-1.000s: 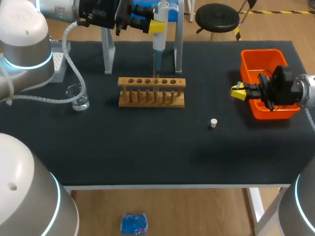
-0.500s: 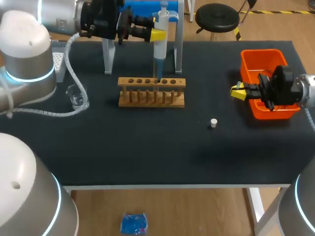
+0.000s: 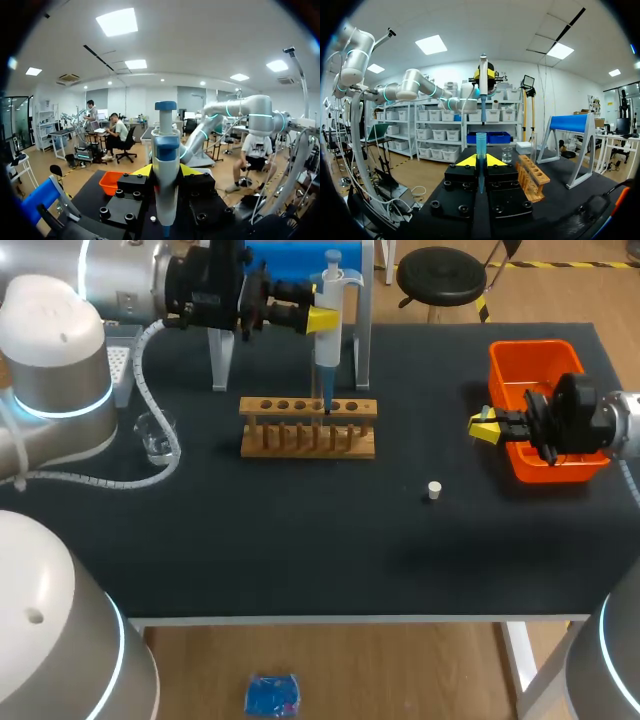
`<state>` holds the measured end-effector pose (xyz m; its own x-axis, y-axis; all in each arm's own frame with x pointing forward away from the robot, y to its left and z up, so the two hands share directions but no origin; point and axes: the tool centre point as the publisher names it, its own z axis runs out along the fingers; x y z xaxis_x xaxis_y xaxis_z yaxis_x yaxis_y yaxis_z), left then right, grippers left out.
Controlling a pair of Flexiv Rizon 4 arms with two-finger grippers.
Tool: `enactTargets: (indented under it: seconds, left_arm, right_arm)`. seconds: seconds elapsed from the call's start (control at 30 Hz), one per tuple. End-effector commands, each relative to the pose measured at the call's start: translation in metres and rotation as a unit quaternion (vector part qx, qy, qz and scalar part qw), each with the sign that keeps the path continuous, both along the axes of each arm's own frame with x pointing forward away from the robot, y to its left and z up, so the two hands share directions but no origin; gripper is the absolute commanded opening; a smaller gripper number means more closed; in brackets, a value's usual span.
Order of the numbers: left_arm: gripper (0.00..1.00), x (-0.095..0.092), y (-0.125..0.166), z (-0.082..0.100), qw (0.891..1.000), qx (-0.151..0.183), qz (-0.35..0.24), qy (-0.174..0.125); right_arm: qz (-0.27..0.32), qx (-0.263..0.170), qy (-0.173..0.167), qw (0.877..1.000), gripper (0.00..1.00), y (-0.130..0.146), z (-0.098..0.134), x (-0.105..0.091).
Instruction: Invert the test tube, pick up the pipette, mount the tip to pipette, aspirate from beaker and dispense into the tube, eject the tip, return the pipette, and cap with the stopper.
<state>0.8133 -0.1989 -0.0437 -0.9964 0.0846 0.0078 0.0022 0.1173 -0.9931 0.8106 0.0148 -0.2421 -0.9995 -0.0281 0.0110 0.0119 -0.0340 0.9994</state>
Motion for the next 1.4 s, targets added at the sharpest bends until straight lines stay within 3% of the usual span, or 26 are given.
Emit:
enactTargets:
  seconds: [0.03, 0.93, 1.4]
  left_arm:
    - [0.00, -0.002, 0.001, 0.001, 1.000, 0.003, 0.003, 0.001]
    - [0.00, -0.002, 0.001, 0.001, 1.000, 0.003, 0.008, 0.002]
    - [0.00, -0.002, 0.001, 0.001, 1.000, 0.003, 0.008, 0.002]
  right_arm:
    - [0.001, 0.000, 0.000, 1.000, 0.00, -0.001, 0.000, 0.000]
    - [0.001, 0.000, 0.000, 1.000, 0.00, -0.001, 0.000, 0.000]
    - [0.022, -0.101, -0.071, 0.992, 0.00, 0.081, -0.005, 0.016]
